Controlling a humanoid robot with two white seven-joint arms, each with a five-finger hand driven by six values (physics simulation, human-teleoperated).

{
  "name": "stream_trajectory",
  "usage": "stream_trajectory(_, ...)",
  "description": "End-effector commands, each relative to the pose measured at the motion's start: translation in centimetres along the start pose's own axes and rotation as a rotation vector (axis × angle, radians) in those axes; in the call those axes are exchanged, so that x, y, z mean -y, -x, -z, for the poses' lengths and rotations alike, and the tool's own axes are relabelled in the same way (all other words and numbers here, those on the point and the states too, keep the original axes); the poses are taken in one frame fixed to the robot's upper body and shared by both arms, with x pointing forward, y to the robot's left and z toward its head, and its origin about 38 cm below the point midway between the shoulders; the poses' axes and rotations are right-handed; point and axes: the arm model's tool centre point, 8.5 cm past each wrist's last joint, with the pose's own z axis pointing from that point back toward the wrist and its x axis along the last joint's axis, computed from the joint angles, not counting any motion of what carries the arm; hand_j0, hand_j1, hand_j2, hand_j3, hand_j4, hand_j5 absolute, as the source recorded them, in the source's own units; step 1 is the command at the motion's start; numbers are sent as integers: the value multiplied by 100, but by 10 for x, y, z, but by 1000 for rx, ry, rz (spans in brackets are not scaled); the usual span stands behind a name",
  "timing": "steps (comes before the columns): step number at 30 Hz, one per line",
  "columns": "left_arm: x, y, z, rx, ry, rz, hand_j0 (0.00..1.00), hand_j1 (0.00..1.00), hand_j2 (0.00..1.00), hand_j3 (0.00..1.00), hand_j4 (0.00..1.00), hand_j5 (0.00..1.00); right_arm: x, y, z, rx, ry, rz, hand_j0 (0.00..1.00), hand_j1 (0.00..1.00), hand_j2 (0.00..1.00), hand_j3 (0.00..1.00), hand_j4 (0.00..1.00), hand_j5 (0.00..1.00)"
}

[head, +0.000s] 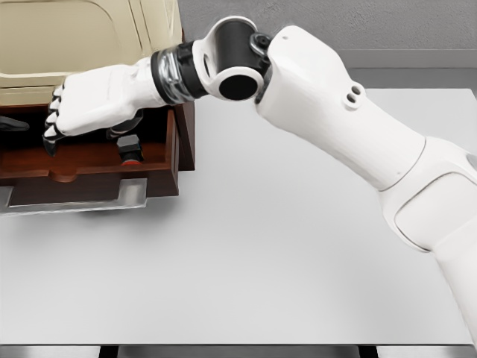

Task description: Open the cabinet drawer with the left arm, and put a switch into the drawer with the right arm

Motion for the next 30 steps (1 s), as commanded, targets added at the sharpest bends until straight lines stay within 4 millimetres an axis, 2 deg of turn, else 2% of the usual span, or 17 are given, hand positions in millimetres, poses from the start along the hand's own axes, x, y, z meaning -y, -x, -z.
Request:
stream_trajectory(1,0,0,0,1,-4,-7,100,100,100,100,100,100,21,-18,-32,10,54,-92,83,83,83,83,83,83)
stream_trajectory(3,0,0,0,2,-3,-7,100,100,100,100,100,100,21,-24,-68,-24,79,-132,86,86,86,86,86,86)
stream_trajectory(5,0,0,0,1,-4,-7,100,100,100,100,100,100,21,-25,-115,-99,107,-164,86,86,86,86,86,86)
stream_trajectory(7,0,0,0,2,-3,-7,100,100,100,100,100,100,9,-24,-153,-171,102,-157,89,89,89,89,89,89)
stream_trajectory(9,0,0,0,1,-4,-7,100,100,100,100,100,100,-17,-13,-205,-301,102,-97,92,92,92,92,92,92)
stream_trajectory(10,0,0,1,3,-3,-8,100,100,100,100,100,100,-22,-12,-230,-344,121,-62,94,94,94,94,94,94)
stream_trajectory(12,3,5,12,13,6,-27,100,100,100,100,100,100,-54,-17,-284,-436,116,46,98,98,98,98,98,98)
stream_trajectory(13,5,9,25,3,18,-42,100,100,100,100,100,100,-72,-20,-305,-494,128,91,99,99,99,99,99,99)
stream_trajectory(15,5,12,45,8,28,-52,100,100,100,100,100,100,-101,-26,-333,-574,136,164,100,100,100,100,100,100)
stream_trajectory(16,2,10,52,14,23,-56,100,100,100,100,100,100,-113,-26,-338,-592,128,199,100,100,100,100,100,100)
stream_trajectory(17,-4,6,73,35,16,-77,100,100,100,100,100,100,-127,-21,-349,-628,112,240,100,100,100,100,100,100)
stream_trajectory(18,-2,5,84,56,23,-84,100,100,100,100,100,100,-138,-18,-355,-650,107,275,100,100,100,100,100,100)
stream_trajectory(19,-2,3,91,75,28,-78,100,100,100,100,100,100,-142,-17,-357,-657,105,288,100,100,100,100,100,100)
stream_trajectory(24,1,0,104,113,37,-86,100,100,100,100,100,100,-159,-22,-351,-648,80,322,100,100,100,100,100,100)
stream_trajectory(25,3,-1,111,132,42,-91,100,100,100,100,100,100,-173,-27,-347,-641,66,353,100,100,100,100,100,100)
stream_trajectory(30,11,-8,139,213,64,-101,100,100,100,100,100,100,-175,-27,-347,-642,61,357,100,100,100,100,100,100)
